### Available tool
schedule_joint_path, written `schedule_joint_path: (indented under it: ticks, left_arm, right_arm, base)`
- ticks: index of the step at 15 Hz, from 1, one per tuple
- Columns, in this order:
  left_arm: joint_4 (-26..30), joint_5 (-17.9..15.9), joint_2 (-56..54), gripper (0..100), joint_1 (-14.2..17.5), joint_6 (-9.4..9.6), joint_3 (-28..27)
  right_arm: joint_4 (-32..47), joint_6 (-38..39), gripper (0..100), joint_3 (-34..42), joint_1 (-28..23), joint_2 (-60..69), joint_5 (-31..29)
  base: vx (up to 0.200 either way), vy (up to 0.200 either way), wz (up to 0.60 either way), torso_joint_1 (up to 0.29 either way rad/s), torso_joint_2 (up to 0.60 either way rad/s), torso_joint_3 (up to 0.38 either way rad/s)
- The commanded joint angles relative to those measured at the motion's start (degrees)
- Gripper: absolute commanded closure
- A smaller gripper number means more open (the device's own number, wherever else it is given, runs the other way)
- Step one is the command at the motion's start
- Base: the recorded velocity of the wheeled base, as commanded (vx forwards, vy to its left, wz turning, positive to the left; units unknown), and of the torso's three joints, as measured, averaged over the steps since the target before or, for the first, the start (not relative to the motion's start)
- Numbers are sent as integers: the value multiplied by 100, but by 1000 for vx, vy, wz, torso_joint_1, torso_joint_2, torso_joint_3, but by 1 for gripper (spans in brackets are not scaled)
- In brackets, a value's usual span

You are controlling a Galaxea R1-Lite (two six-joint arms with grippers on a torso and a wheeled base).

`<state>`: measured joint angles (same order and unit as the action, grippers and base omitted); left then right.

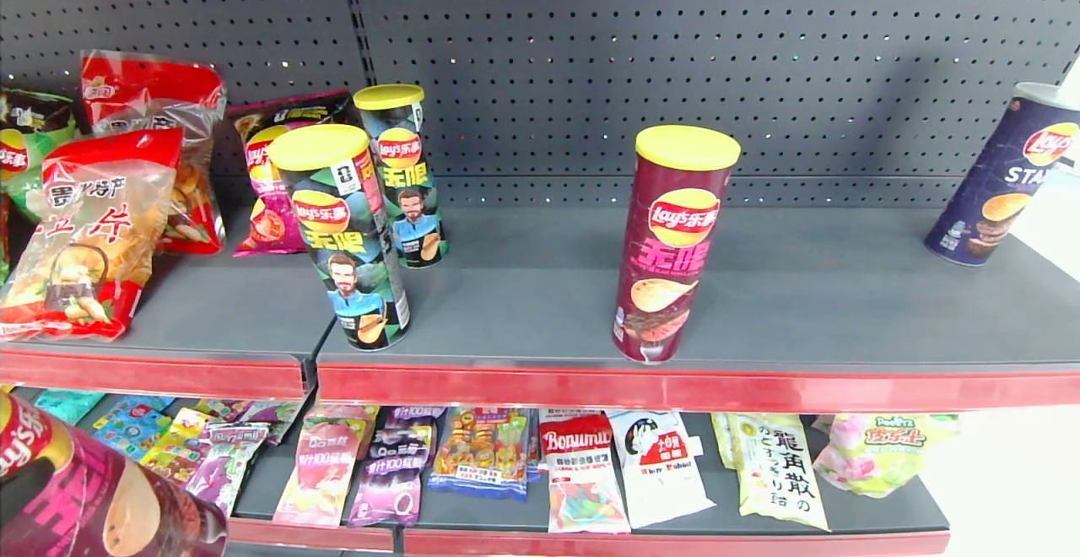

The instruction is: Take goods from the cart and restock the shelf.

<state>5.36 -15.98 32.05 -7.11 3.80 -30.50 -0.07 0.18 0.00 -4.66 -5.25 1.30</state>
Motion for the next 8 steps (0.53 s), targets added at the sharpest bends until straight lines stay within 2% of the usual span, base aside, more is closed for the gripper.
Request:
schedule_joint_path:
  ticks: [1,6,8]
  left_arm:
    - [0,-1,3,100,-1,-2,0]
    - [0,-10,12,100,-1,-2,0]
    - [0,-10,12,100,-1,-2,-9]
  right_arm:
    - [-1,-1,0,0,0,-28,1]
    - [-1,-1,0,0,9,-28,10]
    - [-1,-1,0,0,9,-37,19]
  base:
    - [0,0,-600,12,2,2]
    - [0,0,-600,6,1,3]
    - [0,0,0,0,0,0]
